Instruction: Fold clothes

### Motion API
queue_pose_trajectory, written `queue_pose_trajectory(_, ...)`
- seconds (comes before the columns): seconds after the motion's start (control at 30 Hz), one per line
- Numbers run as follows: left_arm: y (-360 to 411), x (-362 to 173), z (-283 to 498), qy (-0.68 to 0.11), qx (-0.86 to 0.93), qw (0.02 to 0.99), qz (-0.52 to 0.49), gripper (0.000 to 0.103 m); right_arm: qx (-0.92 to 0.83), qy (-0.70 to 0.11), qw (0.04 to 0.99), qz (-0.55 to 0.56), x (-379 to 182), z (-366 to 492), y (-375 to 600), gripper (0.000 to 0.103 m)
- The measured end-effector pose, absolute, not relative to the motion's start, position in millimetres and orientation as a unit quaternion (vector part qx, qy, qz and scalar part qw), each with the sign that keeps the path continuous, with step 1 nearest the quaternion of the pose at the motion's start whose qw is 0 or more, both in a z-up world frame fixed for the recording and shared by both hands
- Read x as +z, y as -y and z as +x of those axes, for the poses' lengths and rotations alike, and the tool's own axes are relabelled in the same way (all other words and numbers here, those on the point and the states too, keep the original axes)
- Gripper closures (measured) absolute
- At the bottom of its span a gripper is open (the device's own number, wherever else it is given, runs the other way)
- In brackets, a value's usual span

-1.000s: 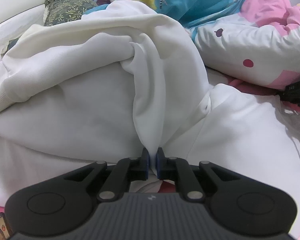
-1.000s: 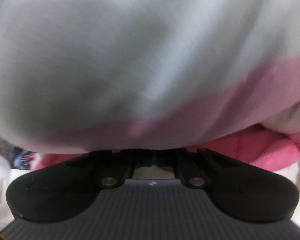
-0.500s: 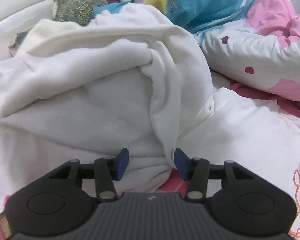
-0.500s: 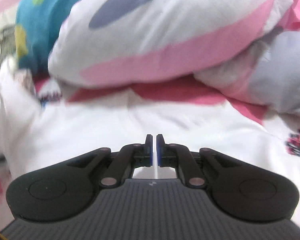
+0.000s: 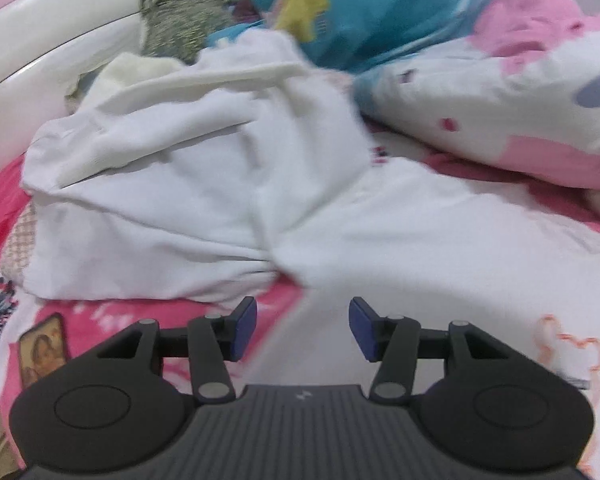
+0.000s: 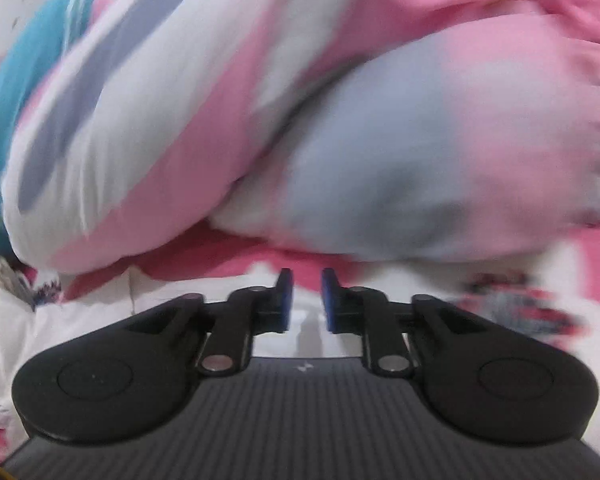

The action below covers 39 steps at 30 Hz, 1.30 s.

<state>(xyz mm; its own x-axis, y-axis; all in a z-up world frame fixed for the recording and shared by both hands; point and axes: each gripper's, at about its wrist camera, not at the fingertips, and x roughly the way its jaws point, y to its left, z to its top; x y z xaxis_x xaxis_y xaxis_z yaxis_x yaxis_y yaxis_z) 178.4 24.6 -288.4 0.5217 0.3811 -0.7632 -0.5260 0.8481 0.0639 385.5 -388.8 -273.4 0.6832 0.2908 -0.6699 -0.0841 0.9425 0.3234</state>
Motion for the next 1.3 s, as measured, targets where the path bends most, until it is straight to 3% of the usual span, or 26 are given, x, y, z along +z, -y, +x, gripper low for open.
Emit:
queue_pose_trajectory(0.07,-3,-283,186,-0.413,0.238,0.875,-0.087,0.048,0.076,-0.397,0.903,0.144,-256,364,438,0.07)
queue_pose_trajectory(0.13,21,-280,196,-0.418,0.202,0.882,-0.085,0.046,0.037,-0.423,0.893,0.148,-248,343,485,0.058)
queue_pose_trajectory(0.3,88,-281,224,-0.448,0.079,0.887,-0.08,0.044,-0.047,-0.532,0.831,0.154,-269,302,571,0.049)
queue_pose_trajectory(0.4,135,-290,238,-0.472,-0.008,0.878,-0.079,0.044,-0.062,-0.592,0.785,0.17,-291,293,599,0.045)
queue_pose_trajectory(0.73,238,-316,254,-0.509,-0.152,0.844,-0.071,0.045,-0.043,-0.688,0.692,0.215,-346,325,649,0.038)
queue_pose_trajectory(0.8,250,-320,252,-0.513,-0.168,0.839,-0.067,0.045,-0.01,-0.695,0.682,0.228,-348,322,648,0.043)
queue_pose_trajectory(0.9,268,-328,250,-0.52,-0.187,0.832,-0.048,0.045,0.023,-0.679,0.713,0.174,-333,321,640,0.094)
queue_pose_trajectory(1.0,277,-335,248,-0.526,-0.194,0.827,-0.027,0.046,0.048,-0.648,0.754,0.092,-310,323,631,0.096)
queue_pose_trajectory(1.13,276,-340,246,-0.536,-0.195,0.822,-0.016,0.046,0.144,-0.54,0.819,-0.134,-247,327,599,0.096)
queue_pose_trajectory(1.2,276,-342,245,-0.539,-0.196,0.819,-0.01,0.047,0.202,-0.471,0.806,-0.296,-229,315,583,0.095)
queue_pose_trajectory(1.3,277,-345,243,-0.539,-0.198,0.818,0.0,0.047,0.253,-0.405,0.712,-0.515,-247,292,579,0.093)
